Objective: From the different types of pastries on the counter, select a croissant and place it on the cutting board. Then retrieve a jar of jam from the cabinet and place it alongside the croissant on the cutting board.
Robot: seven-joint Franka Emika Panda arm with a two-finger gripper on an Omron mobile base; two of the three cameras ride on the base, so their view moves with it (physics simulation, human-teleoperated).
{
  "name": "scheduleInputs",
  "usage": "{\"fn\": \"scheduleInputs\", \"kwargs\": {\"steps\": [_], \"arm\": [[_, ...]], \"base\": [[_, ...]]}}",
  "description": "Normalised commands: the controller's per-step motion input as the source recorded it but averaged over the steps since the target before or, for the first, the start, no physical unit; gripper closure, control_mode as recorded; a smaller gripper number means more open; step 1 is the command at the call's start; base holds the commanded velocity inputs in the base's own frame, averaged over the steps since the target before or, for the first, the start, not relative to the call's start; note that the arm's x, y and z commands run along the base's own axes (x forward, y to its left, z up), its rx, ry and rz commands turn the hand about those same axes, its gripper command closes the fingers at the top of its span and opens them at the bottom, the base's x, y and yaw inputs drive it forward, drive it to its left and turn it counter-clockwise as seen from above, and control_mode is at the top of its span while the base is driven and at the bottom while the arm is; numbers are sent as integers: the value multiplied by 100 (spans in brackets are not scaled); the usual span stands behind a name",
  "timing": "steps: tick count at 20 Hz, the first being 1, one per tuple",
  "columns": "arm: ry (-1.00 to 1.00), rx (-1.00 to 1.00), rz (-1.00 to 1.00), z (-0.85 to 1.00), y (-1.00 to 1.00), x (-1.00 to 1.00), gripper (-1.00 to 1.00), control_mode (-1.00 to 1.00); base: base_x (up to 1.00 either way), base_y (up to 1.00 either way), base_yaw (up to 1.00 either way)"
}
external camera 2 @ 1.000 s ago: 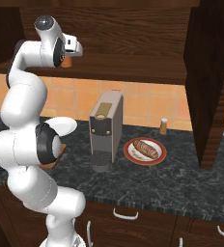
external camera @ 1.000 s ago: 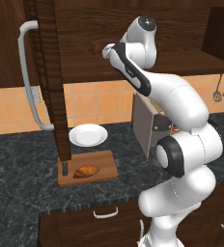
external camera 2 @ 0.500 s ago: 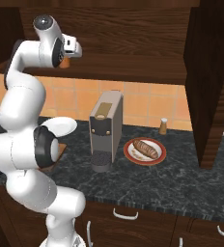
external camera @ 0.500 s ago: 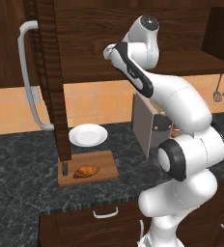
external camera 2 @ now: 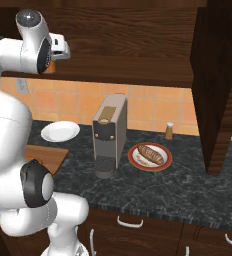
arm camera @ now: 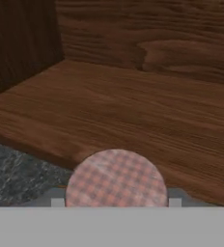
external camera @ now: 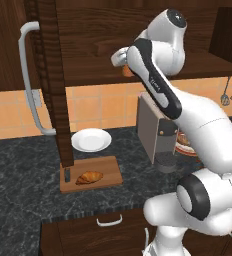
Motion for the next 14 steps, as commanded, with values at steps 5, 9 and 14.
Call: {"fn": "scheduleInputs", "kwargs": {"steps": [5, 9, 14], "arm": [[-6, 1, 46, -39, -2, -100, 100, -100], [-21, 9, 51, -100, -1, -100, 100, -100], [-28, 15, 45, -100, 4, -82, 100, -100]], "base": [[0, 0, 0], [0, 0, 0], [0, 0, 0]]}}
